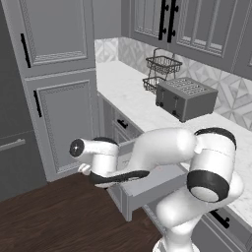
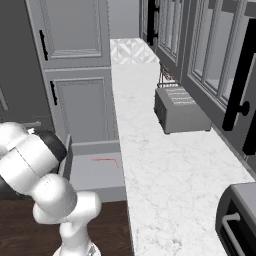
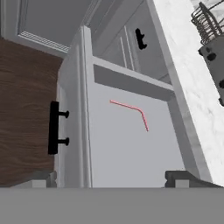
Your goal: Take a straw from the drawer in front and place it inside the glass cup on the dining counter.
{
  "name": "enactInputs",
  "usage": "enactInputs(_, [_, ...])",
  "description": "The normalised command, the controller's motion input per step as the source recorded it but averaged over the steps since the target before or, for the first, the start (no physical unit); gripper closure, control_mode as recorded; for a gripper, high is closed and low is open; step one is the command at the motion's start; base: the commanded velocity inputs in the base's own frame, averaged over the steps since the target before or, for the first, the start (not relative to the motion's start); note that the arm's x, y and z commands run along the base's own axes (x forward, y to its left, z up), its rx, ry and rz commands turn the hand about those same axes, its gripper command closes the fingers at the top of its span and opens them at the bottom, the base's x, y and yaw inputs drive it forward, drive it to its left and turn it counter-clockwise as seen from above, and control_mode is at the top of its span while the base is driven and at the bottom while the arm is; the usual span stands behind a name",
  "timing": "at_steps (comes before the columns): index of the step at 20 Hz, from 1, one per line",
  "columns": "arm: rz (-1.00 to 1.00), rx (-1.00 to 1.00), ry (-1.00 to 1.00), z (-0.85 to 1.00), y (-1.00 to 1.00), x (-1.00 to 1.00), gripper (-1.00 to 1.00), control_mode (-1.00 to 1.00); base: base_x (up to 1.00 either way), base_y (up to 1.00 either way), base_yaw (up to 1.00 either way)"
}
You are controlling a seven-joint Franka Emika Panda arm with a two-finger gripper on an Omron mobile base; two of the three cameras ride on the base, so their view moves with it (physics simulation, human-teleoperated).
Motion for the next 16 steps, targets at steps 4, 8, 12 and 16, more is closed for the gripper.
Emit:
enactInputs(4, [0.00, 0.26, 0.14, 0.15, -0.84, 0.50, -1.00, -1.00, 0.00, 0.00, 0.00])
enactInputs(8, [0.00, 0.23, 0.19, -0.22, -0.80, 0.50, -1.00, -1.00, 0.00, 0.00, 0.00])
enactInputs(12, [0.00, 0.18, 0.20, -0.53, -0.39, 0.54, -1.00, -1.00, 0.00, 0.00, 0.00])
enactInputs(16, [-0.01, 0.11, 0.20, -0.51, -0.02, 0.50, -1.00, -1.00, 0.00, 0.00, 0.00])
